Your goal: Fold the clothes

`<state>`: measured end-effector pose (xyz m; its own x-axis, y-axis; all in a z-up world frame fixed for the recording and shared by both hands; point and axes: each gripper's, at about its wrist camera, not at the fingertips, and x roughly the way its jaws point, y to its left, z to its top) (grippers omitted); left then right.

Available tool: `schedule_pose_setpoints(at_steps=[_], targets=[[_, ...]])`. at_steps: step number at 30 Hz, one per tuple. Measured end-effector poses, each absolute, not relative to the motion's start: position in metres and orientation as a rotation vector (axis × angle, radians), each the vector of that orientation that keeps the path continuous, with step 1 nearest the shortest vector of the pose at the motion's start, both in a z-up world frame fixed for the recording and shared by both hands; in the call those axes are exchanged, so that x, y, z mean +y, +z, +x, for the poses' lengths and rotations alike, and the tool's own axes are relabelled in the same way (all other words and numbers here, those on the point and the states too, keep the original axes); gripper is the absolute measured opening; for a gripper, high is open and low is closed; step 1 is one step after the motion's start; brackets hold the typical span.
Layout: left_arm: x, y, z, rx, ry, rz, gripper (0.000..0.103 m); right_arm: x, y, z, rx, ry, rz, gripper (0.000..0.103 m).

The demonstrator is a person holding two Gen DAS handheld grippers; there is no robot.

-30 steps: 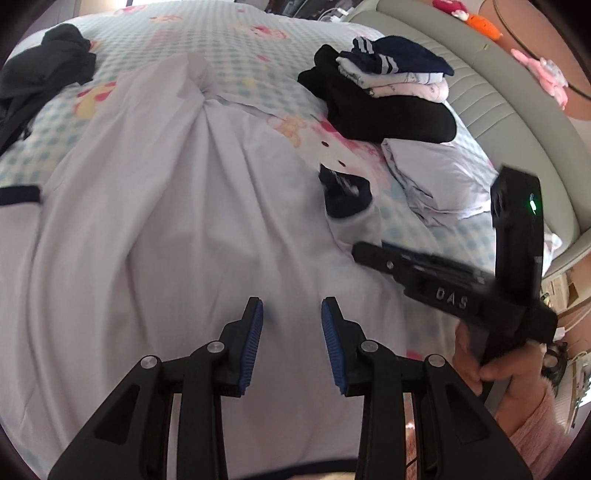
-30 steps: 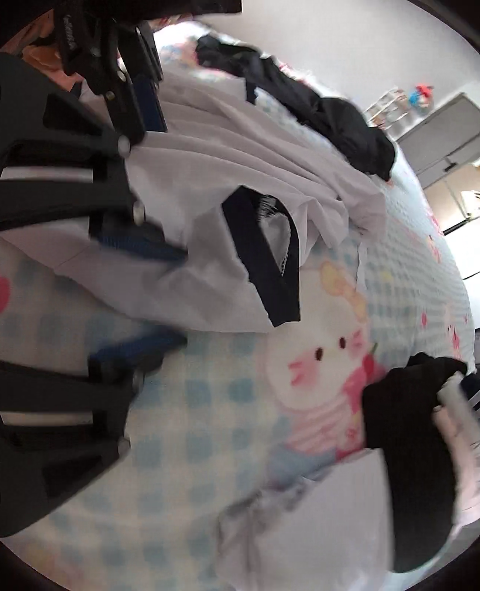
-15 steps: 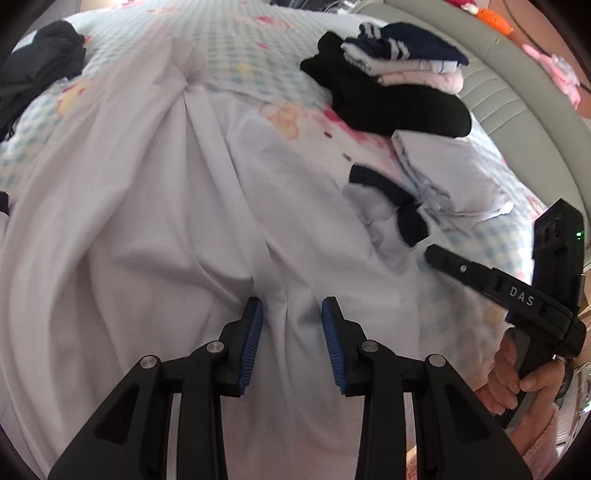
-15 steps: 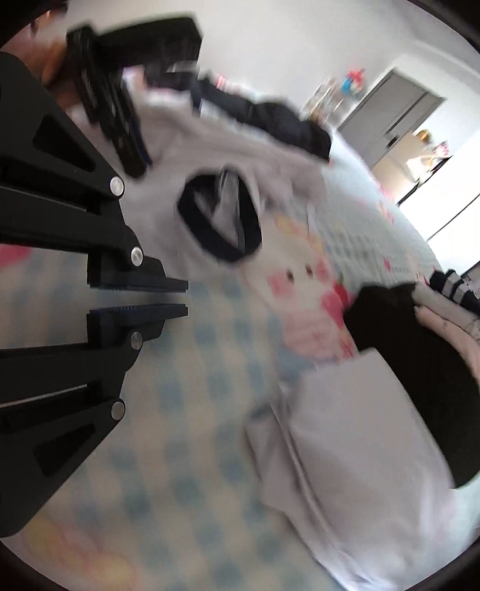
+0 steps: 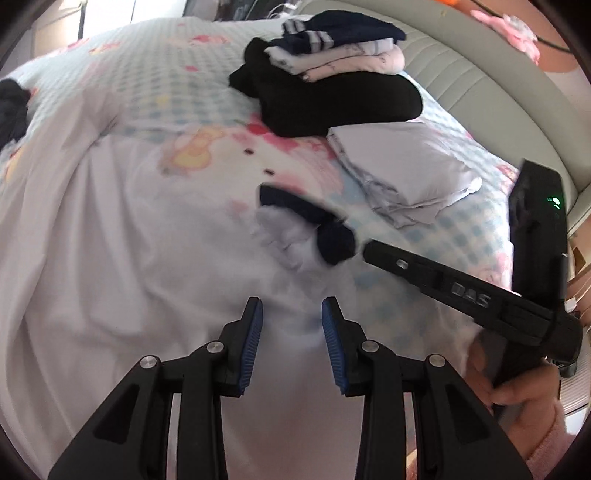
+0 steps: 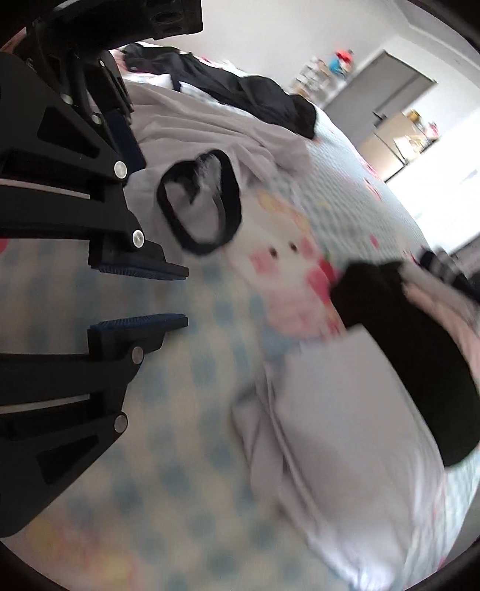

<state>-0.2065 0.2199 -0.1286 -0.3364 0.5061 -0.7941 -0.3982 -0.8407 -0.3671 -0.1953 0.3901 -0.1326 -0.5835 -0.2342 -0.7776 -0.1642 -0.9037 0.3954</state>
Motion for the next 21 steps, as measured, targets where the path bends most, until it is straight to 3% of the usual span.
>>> schedule_pose_setpoints(at_steps=[2, 5, 6, 7, 10, 14, 18, 21], targets=[[0.230, -0.131, -0.208, -0.123, 2.171, -1.363, 0.048, 0.400, -0.130, -0.185, -0.751, -2.644, 1.430, 0.019], [0.246, -0.142, -0.202, 0.036, 2.187, -1.410, 0.052, 0.406, -0.134, -0.166, -0.892, -2.550, 1.424, 0.020], [0.248, -0.147, -0.198, 0.098, 2.208, -1.426, 0.041, 0.405, -0.136, -0.159, -0.924, -2.532, 1.421, 0.020], [0.246, -0.150, -0.196, 0.133, 2.243, -1.432, 0.022, 0.400, -0.139, -0.155, -0.923, -2.517, 1.428, 0.020], [0.209, -0.141, -0.200, -0.125, 2.287, -1.428, 0.013, 0.381, -0.143, -0.152, -0.861, -2.485, 1.458, 0.020], [0.157, -0.127, -0.203, -0.397, 2.331, -1.389, 0.012, 0.355, -0.146, -0.158, -0.796, -2.384, 1.467, 0.020], [0.126, -0.133, -0.195, -0.455, 2.334, -1.430, 0.012, 0.339, -0.159, -0.161, -0.863, -2.201, 1.467, 0.030], [0.114, -0.139, -0.176, -0.511, 2.301, -1.436, 0.012, 0.327, -0.165, -0.163, -0.898, -2.119, 1.446, 0.031]])
